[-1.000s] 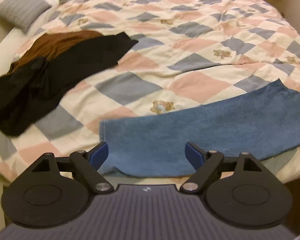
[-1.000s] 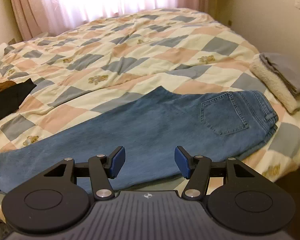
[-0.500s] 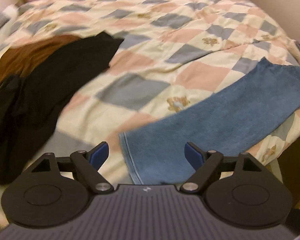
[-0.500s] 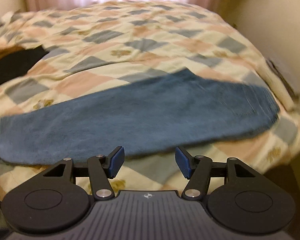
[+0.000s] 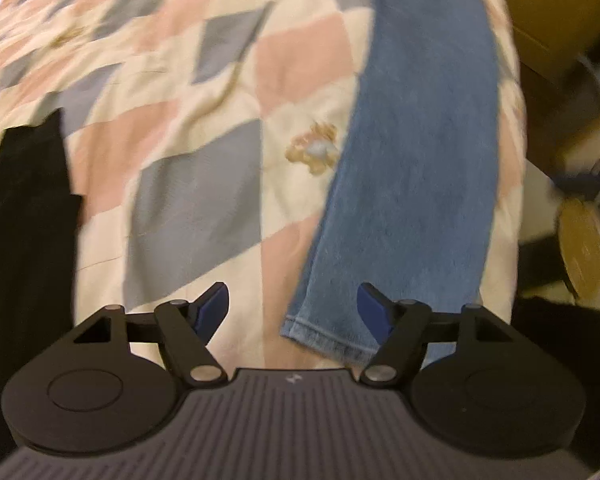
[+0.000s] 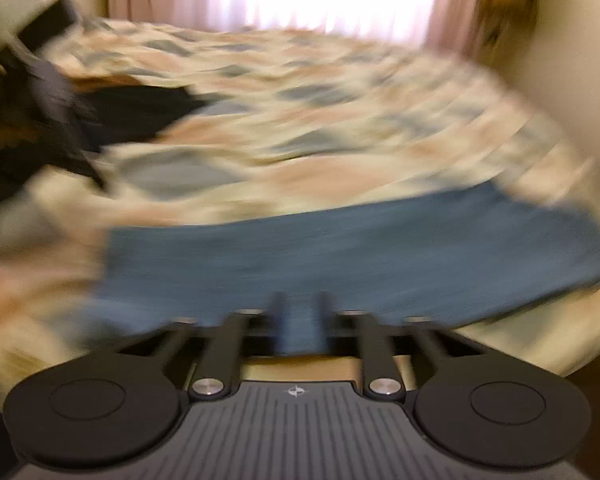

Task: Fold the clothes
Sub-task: 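Grasp the jeans edge with the right tool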

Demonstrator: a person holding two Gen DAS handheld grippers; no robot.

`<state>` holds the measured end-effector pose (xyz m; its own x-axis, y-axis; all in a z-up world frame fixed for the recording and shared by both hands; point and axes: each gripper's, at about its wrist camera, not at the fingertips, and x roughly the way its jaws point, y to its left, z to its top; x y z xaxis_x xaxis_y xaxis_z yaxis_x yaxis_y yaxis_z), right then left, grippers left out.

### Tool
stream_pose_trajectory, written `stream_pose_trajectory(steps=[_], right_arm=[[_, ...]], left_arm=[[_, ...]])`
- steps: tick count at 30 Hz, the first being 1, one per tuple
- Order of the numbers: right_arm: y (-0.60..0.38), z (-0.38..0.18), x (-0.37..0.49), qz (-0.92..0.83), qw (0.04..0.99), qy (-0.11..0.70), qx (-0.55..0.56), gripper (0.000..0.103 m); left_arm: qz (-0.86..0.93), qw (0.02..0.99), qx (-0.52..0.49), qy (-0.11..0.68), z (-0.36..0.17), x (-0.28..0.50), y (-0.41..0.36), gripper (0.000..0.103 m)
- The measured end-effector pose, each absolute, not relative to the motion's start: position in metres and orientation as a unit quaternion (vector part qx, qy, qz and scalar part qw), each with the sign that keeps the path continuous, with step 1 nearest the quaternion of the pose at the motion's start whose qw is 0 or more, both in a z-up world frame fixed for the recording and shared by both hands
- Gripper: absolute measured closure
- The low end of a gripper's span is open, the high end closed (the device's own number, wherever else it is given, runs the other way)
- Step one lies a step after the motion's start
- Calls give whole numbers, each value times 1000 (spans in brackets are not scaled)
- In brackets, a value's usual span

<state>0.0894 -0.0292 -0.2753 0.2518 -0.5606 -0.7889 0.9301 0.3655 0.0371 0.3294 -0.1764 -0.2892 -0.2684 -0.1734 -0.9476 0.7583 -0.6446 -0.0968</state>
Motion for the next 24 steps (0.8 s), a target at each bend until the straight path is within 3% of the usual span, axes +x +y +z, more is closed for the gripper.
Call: stream_pose_trajectory(steps=[4,6,9,11,12,15,17,20,24], right_arm=[[-23,-318,146,-510,731,316,326,103],[-15,-348,172,-498,719,339,345,98],[17,-359,206,-479,736,383,288,95],[34,-357,217,-481,741,398,247,102],[37,-356,216,-490,737,401,237,101],[40,-351,208,-534,716,403,203,88],[41,-353,205,-559,703,405,171,66],[49,-366,212,-560,696,433,117,61],[68,-395,233,-531,688,495,18,53]], left_arm=[[-765,271,521,264,-306,339,-175,36],[-770,253,522,266,-314,341,-179,36],[-777,213,528,267,-326,337,-189,36],[-783,180,535,261,-336,330,-196,38],[-785,162,537,264,-340,328,-200,40],[-789,108,536,281,-354,318,-213,46],[-788,79,538,289,-365,311,-221,45],[-779,53,542,311,-383,308,-233,45],[-759,21,514,401,-405,317,-253,45]])
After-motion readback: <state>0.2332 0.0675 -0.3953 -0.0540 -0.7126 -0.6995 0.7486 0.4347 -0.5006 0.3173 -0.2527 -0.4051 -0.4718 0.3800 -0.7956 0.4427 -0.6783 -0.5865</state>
